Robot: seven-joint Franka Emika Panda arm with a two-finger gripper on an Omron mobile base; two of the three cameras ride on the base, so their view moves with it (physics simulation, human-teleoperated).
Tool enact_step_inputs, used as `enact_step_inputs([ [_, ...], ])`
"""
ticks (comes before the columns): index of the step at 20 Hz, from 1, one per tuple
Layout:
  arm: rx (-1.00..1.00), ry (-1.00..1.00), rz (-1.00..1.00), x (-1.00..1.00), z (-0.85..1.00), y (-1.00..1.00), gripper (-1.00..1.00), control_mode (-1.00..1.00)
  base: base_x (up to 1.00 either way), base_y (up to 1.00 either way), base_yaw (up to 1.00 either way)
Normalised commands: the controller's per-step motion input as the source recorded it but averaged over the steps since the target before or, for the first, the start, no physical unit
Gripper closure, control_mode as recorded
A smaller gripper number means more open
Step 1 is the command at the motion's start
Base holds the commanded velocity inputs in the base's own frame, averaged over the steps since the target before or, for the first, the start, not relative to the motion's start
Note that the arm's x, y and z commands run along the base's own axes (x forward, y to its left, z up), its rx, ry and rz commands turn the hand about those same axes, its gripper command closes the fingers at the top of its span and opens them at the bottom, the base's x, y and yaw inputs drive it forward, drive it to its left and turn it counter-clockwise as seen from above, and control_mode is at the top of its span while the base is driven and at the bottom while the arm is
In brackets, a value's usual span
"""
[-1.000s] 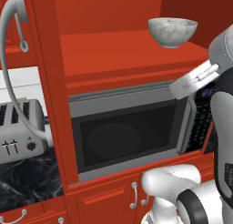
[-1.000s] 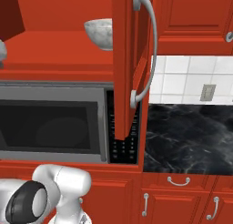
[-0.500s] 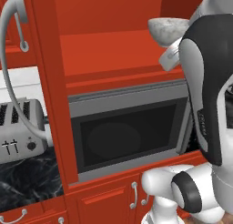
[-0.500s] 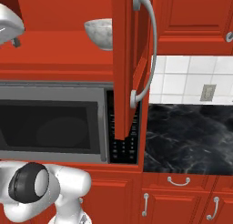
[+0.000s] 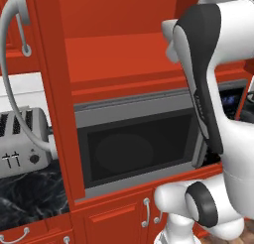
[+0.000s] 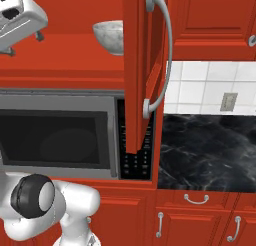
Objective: Move the bowls from the cabinet to the plates on the dining table.
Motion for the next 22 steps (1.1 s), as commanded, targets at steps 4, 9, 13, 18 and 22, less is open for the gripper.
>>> enact_step_inputs([
  [4,0.00,-0.17,0.00,0.68,-0.02,-0.03,-1.00,-1.00,0.00,0.00,0.00],
  [9,0.00,-0.10,0.00,0.64,0.00,-0.10,-1.00,-1.00,0.00,0.00,0.00],
  [13,0.00,0.04,-0.04,0.64,0.00,-0.25,-1.00,-1.00,0.00,0.00,0.00],
  [18,0.00,0.13,-0.10,0.73,0.00,-0.06,-1.00,-1.00,0.00,0.00,0.00],
  [22,0.00,0.07,-0.04,0.60,0.00,-0.01,-1.00,-1.00,0.00,0.00,0.00],
])
